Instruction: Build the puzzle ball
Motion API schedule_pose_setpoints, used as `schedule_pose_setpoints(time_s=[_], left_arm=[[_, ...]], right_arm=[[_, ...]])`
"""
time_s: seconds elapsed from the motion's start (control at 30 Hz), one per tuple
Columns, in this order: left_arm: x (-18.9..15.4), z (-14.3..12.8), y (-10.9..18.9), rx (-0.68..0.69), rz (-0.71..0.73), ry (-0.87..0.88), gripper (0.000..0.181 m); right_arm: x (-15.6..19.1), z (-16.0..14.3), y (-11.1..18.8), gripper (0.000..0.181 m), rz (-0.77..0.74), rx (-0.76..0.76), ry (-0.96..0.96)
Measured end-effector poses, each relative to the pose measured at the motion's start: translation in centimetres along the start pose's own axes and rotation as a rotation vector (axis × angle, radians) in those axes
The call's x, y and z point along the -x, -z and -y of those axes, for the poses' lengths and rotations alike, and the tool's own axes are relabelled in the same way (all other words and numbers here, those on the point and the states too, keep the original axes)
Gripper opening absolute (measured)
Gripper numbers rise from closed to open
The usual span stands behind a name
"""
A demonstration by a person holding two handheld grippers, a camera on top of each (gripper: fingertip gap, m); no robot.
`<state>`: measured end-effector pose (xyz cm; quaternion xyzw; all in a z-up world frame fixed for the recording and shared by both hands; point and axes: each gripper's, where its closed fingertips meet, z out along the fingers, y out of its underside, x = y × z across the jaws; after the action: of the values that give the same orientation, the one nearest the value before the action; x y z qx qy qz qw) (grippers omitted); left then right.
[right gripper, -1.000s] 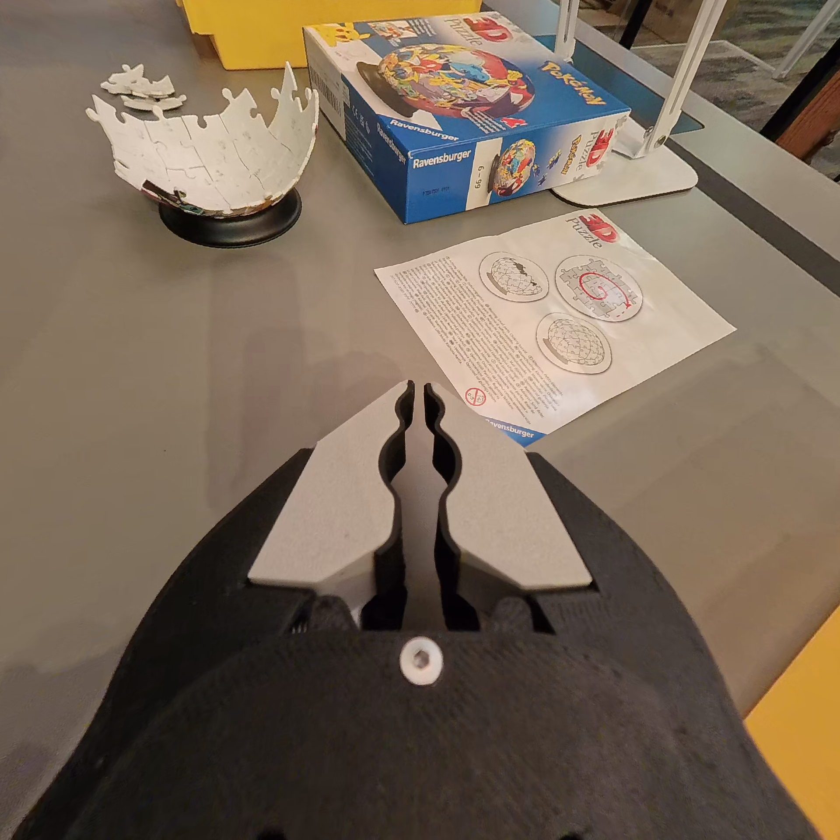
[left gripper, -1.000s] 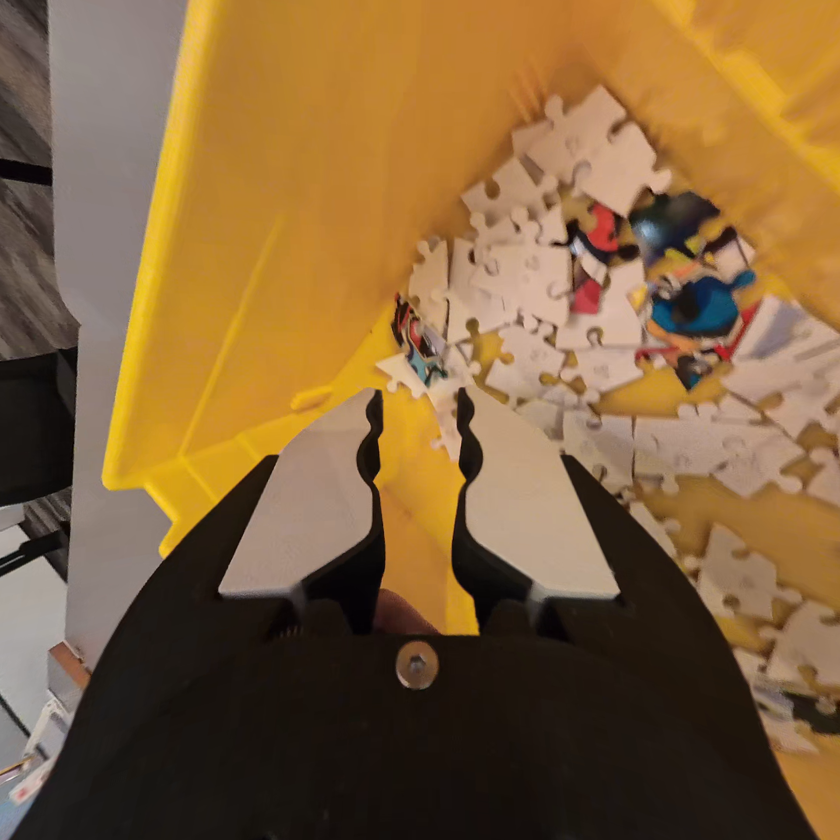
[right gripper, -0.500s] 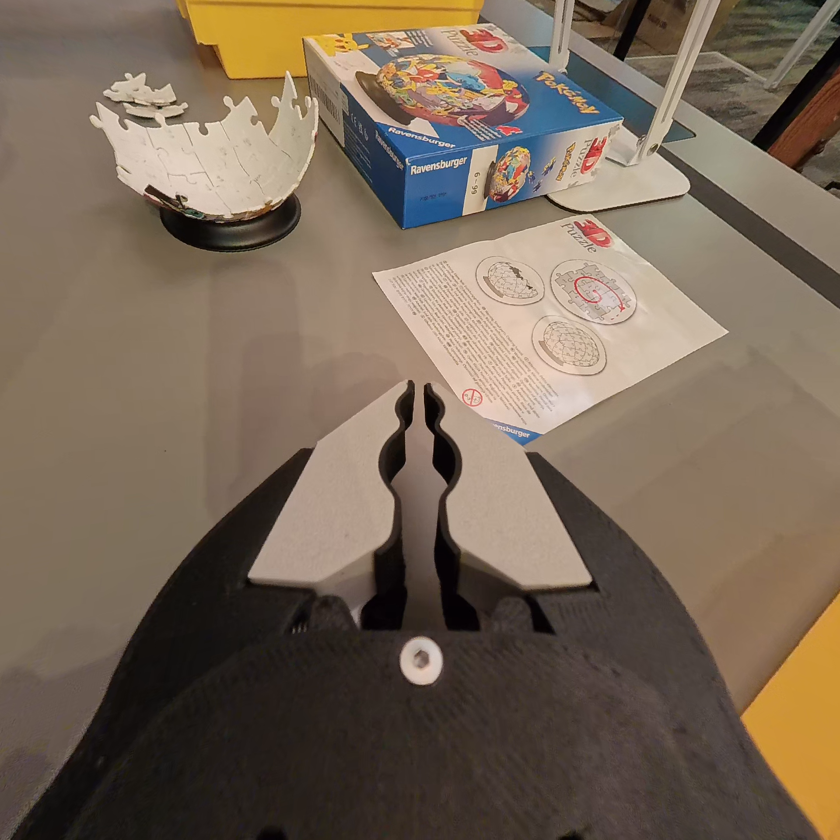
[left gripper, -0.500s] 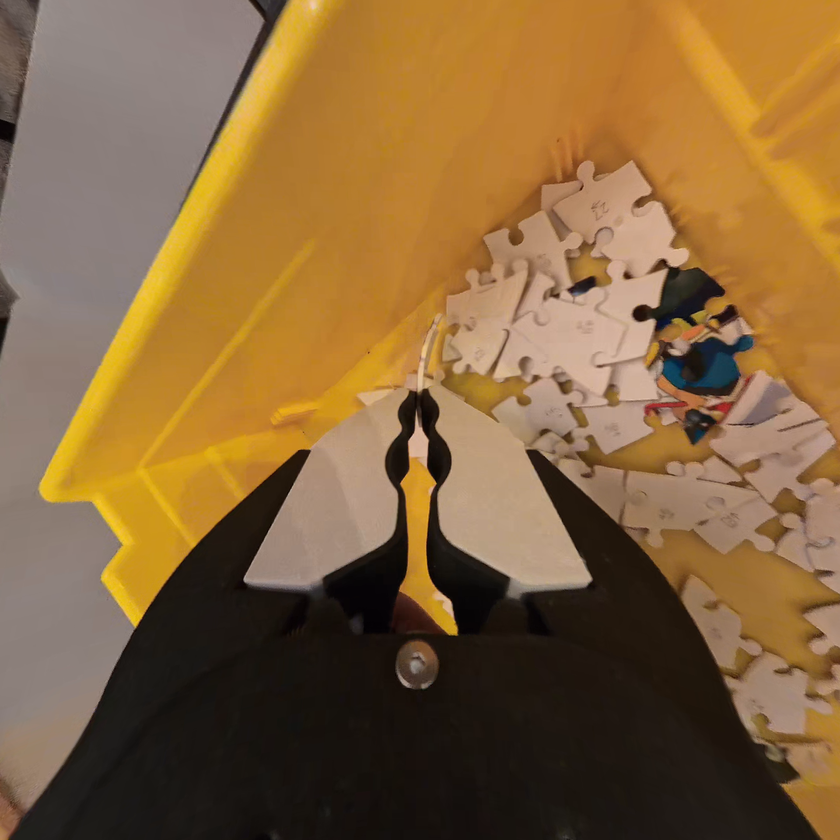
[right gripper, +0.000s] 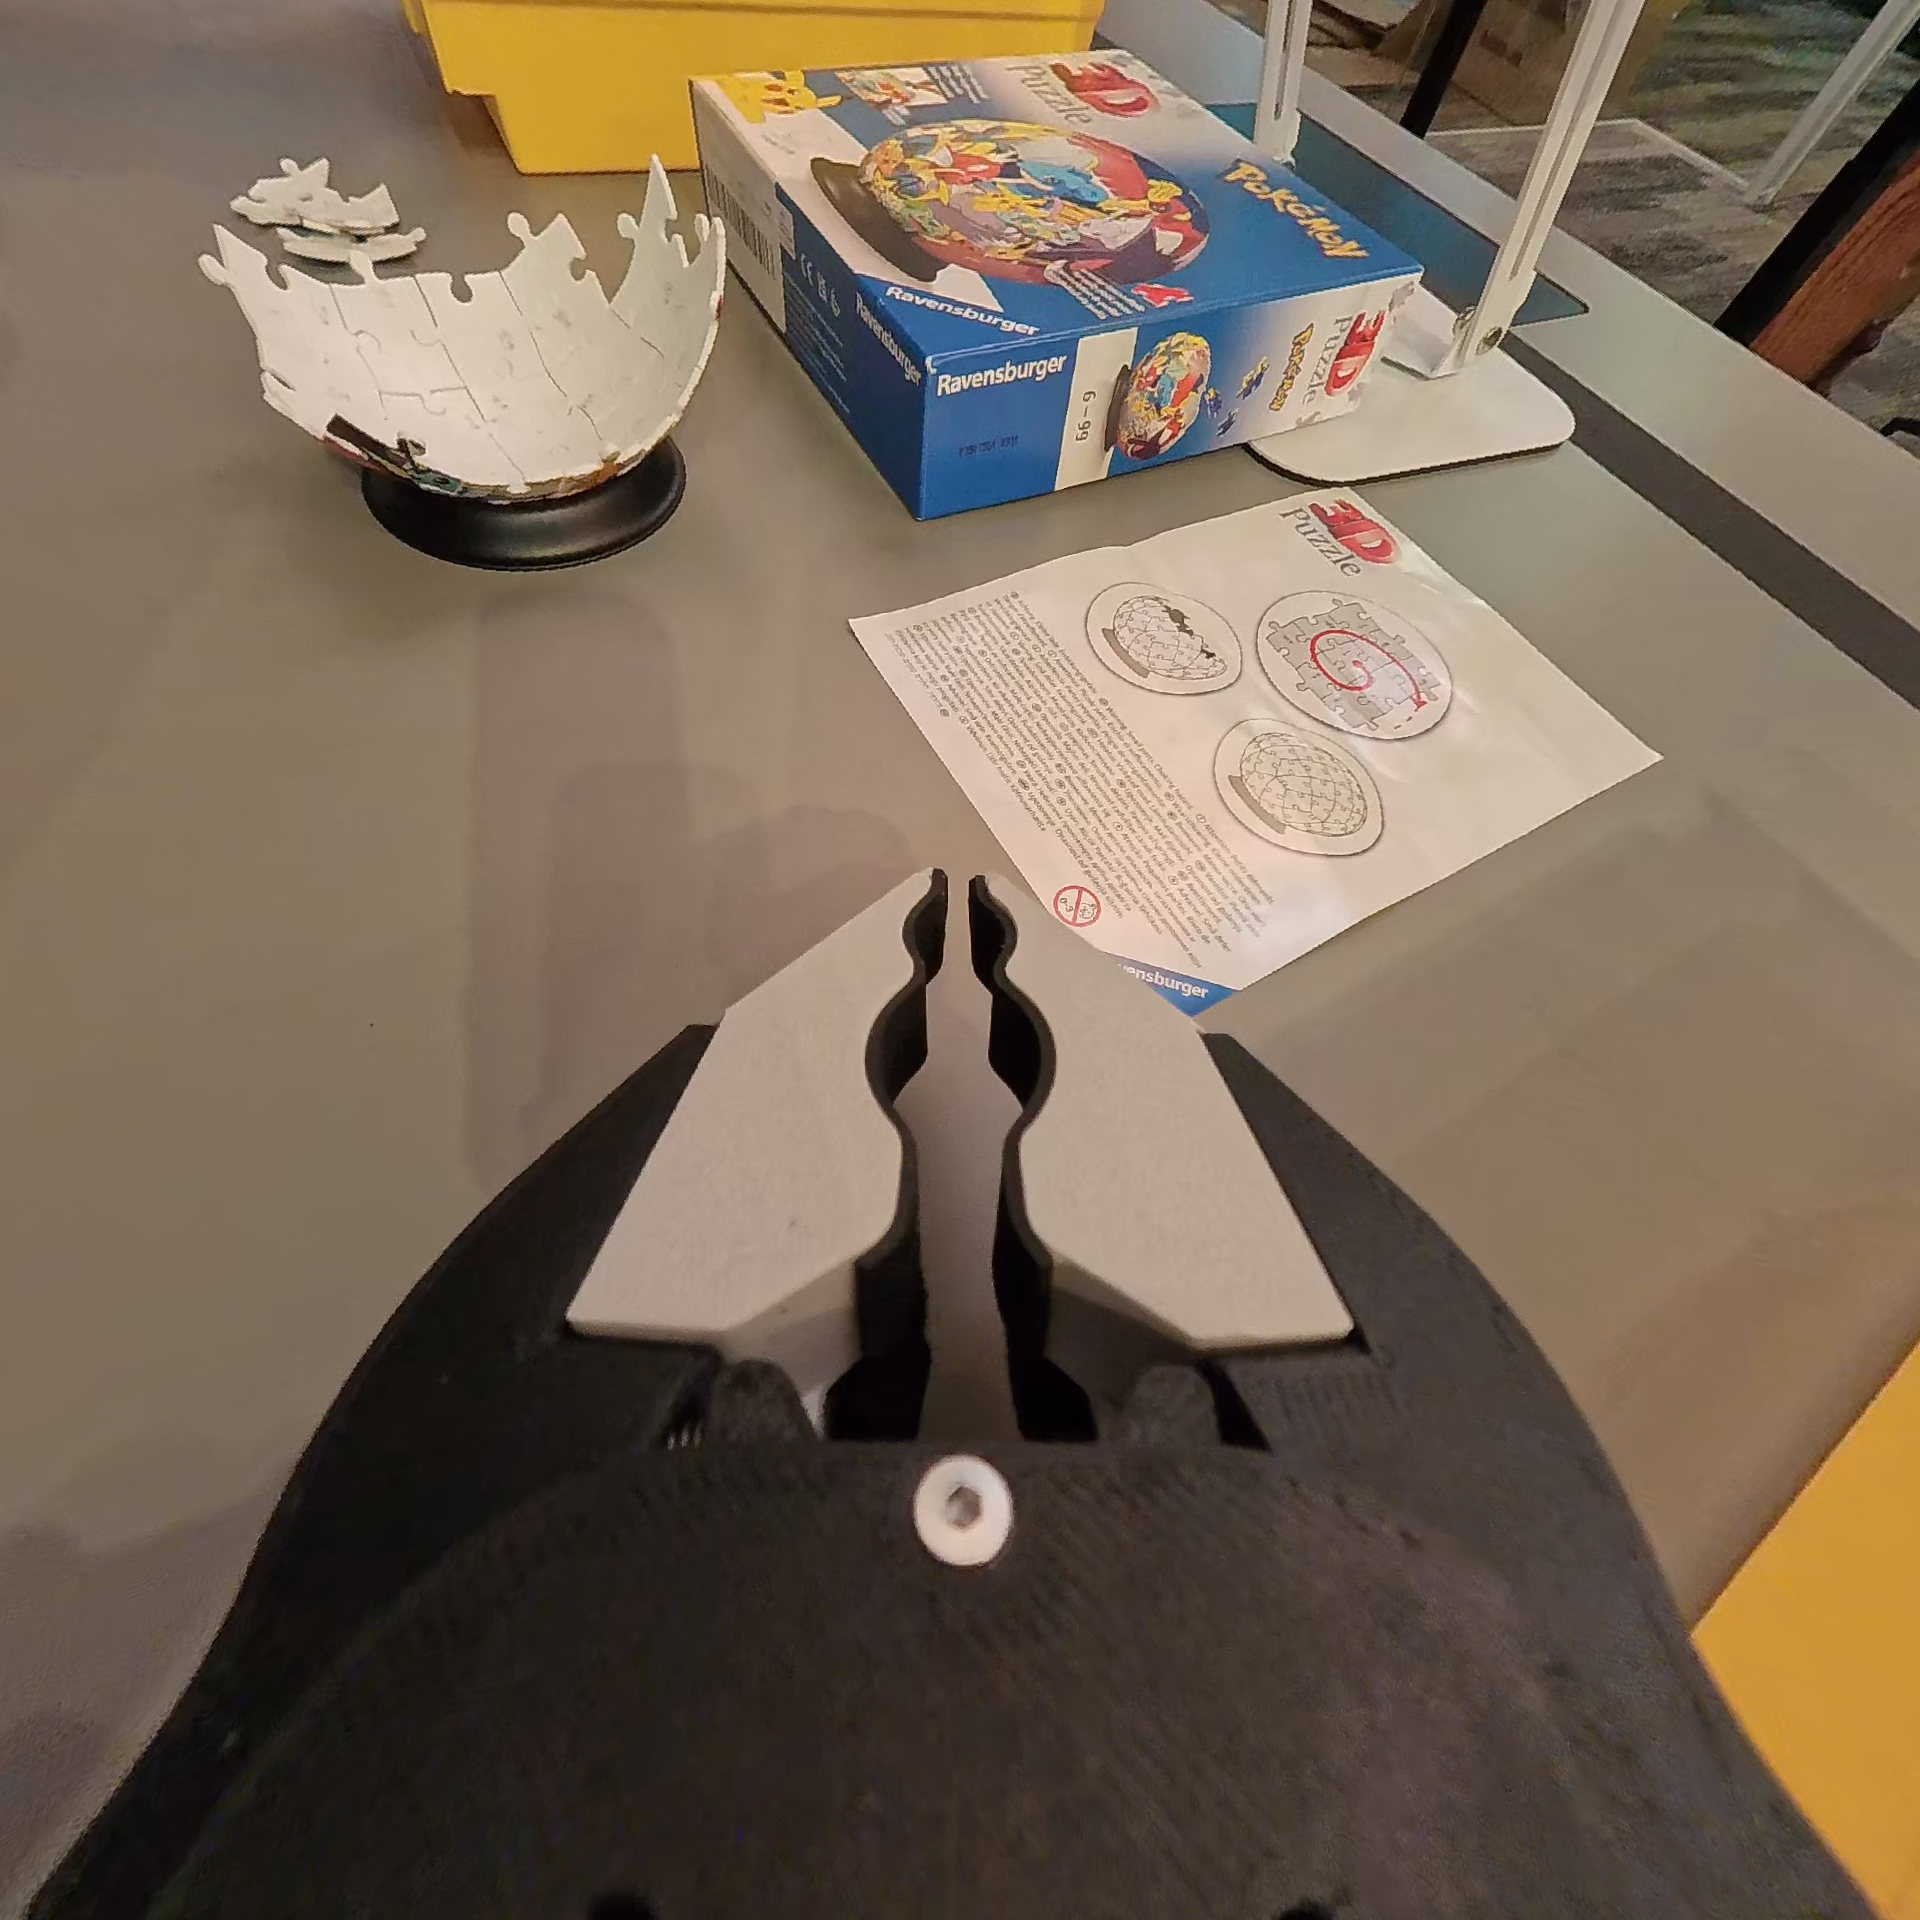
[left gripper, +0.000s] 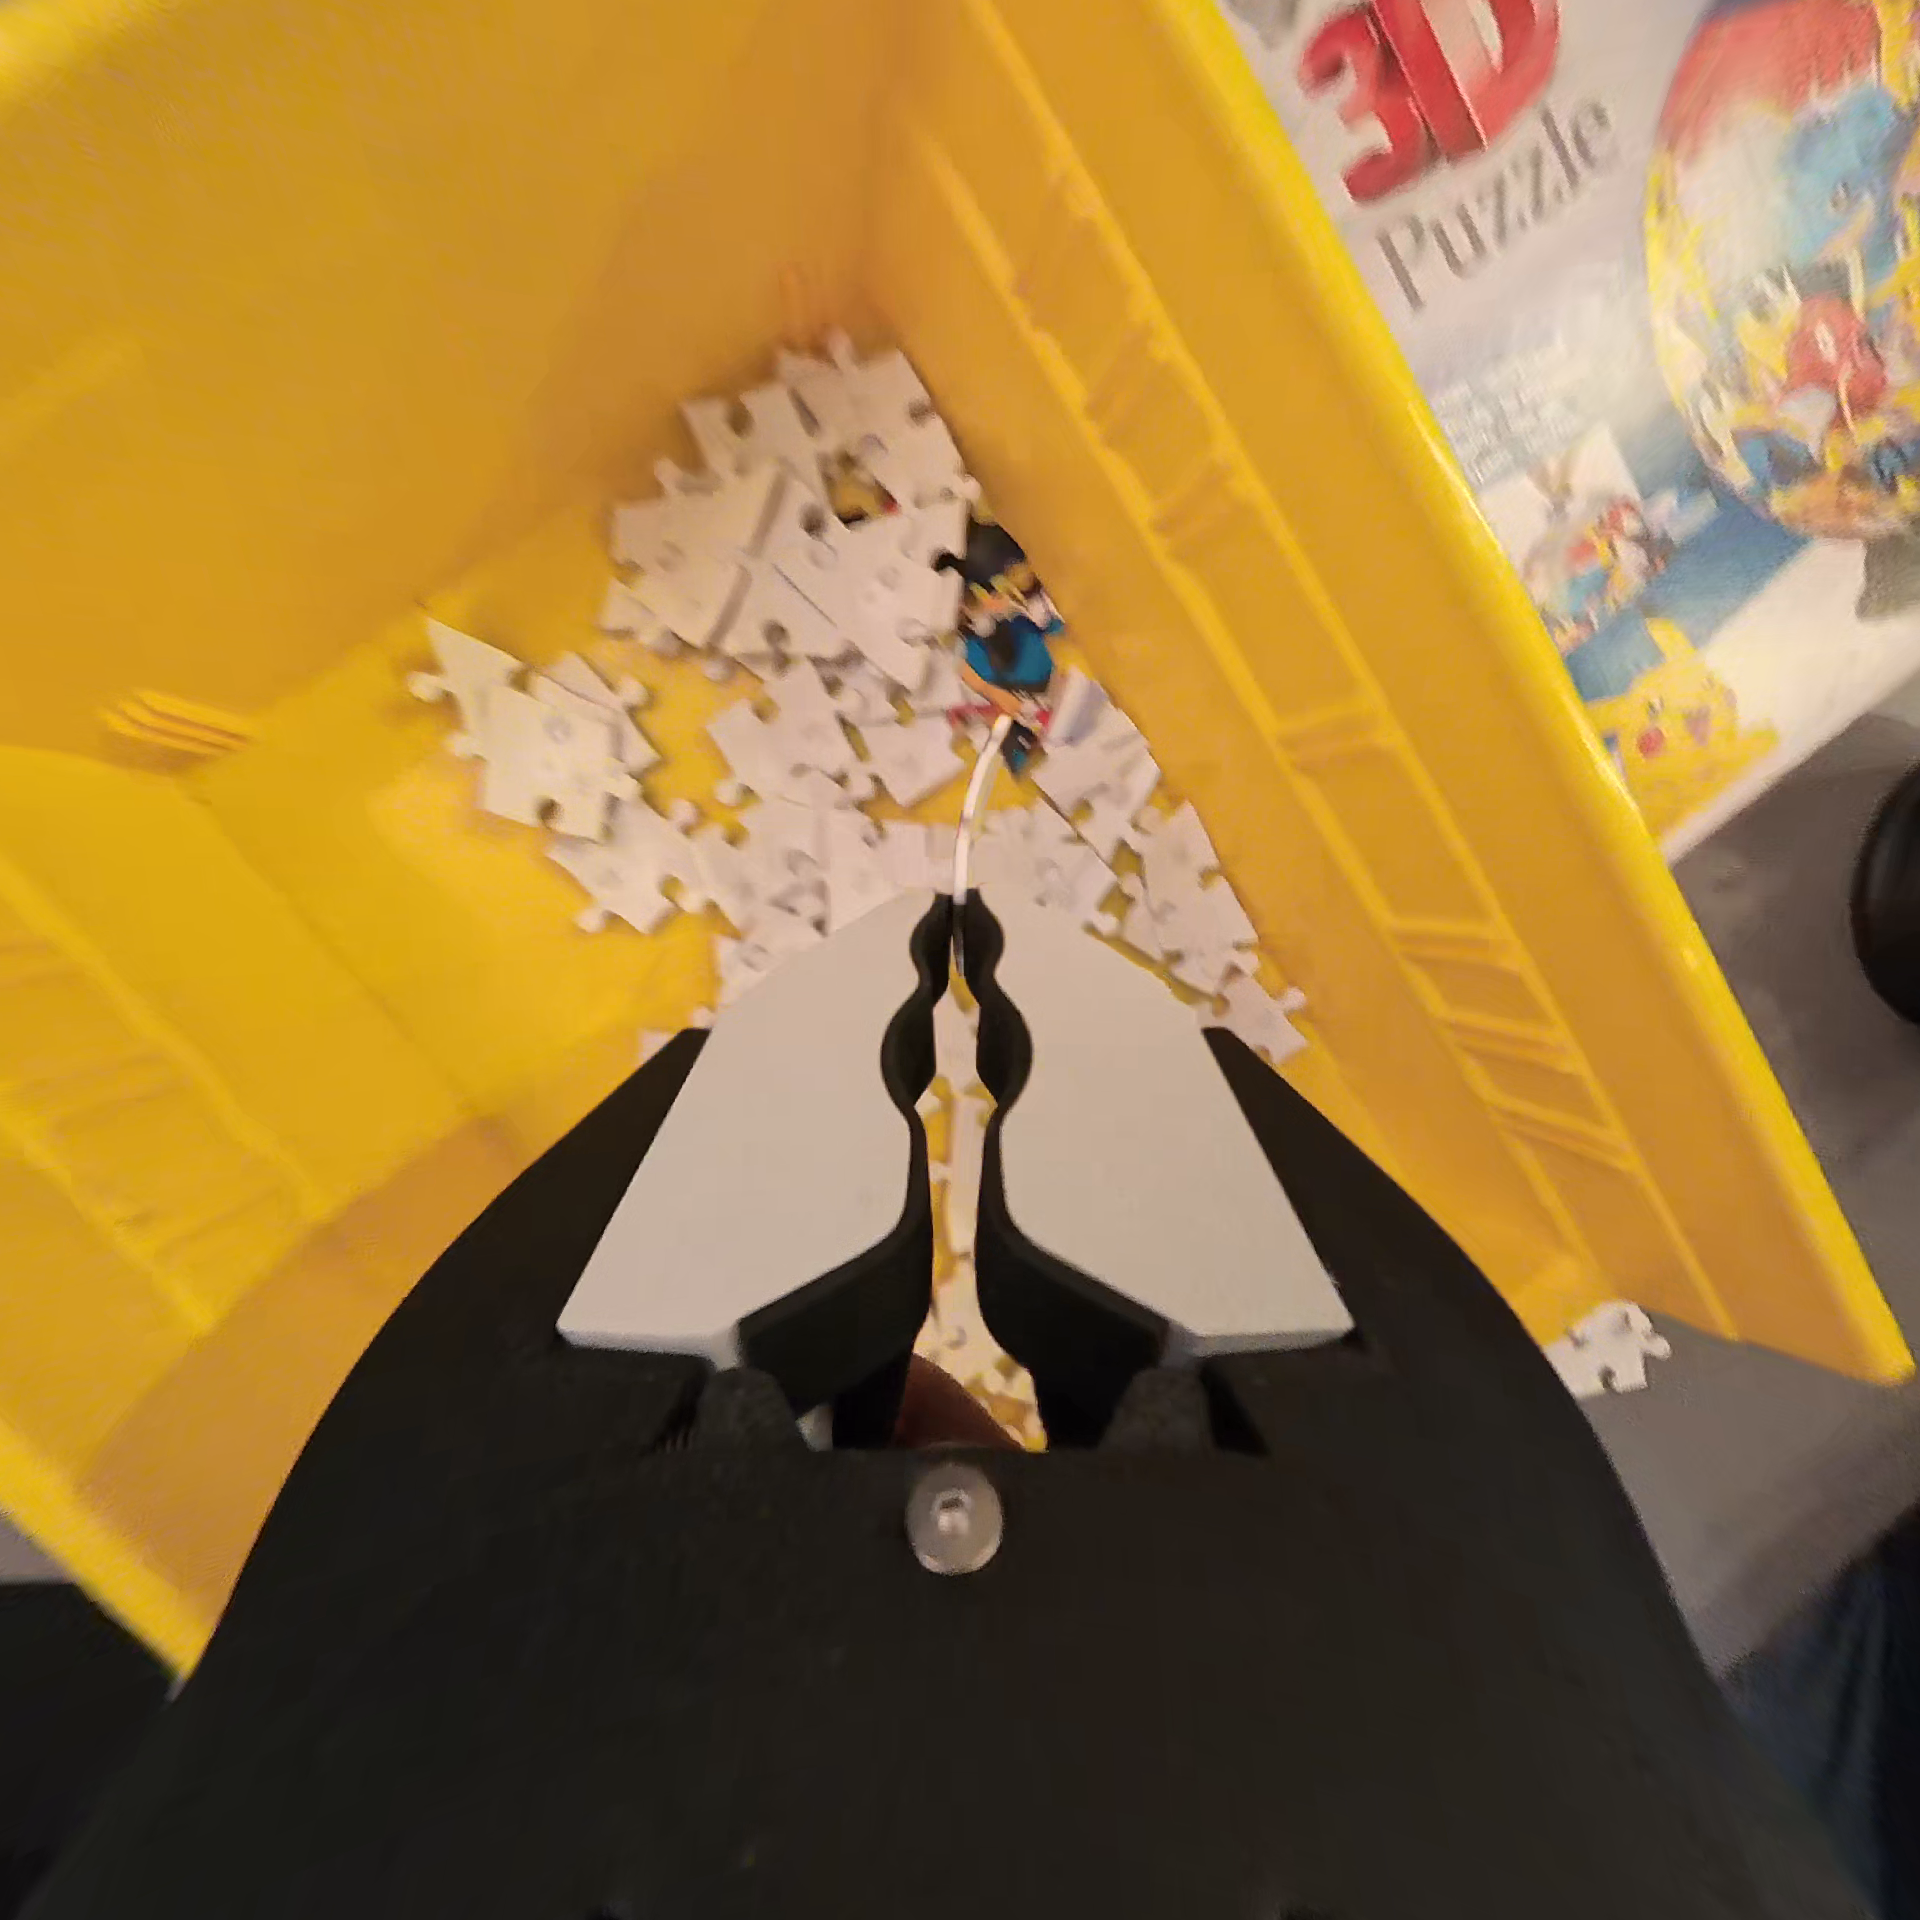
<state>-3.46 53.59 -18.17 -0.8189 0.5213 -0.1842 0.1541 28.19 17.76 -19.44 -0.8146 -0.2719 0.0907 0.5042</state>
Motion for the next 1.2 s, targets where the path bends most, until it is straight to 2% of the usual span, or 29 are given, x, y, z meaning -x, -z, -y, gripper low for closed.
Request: schedule_pose_setpoints(time_s=[0.17,0.3,0.47,0.63,0.8,0.97,1.2], left_arm=[[-2.6,-4.7,-1.2,0.156,-0.037,-0.041,0.002],[-1.3,-6.9,-2.1,0.25,0.082,-0.078,0.009],[0.1,-5.7,-0.9,0.183,0.163,-0.056,0.019],[1.4,-4.9,1.2,0.138,0.241,-0.098,0.017],[1.7,-4.4,2.0,0.124,0.28,-0.175,0.017],[1.6,-3.2,1.3,0.094,0.28,-0.225,0.018],[2.7,1.2,-1.0,0.021,0.318,-0.278,0.025]], right_arm=[[0.0,0.0,0.0,0.002,0.001,0.003,0.002],[0.1,-0.1,-0.1,0.003,0.002,0.008,0.004],[0.1,-0.2,-0.2,0.003,0.003,0.017,0.003],[0.1,-0.3,-0.3,0.002,0.007,0.028,-0.001],[0.1,-0.5,-0.4,0.003,0.008,0.042,-0.001],[0.1,-0.7,-0.6,0.003,0.011,0.062,-0.006],[0.0,-1.2,-1.0,0.003,0.012,0.094,-0.017]])
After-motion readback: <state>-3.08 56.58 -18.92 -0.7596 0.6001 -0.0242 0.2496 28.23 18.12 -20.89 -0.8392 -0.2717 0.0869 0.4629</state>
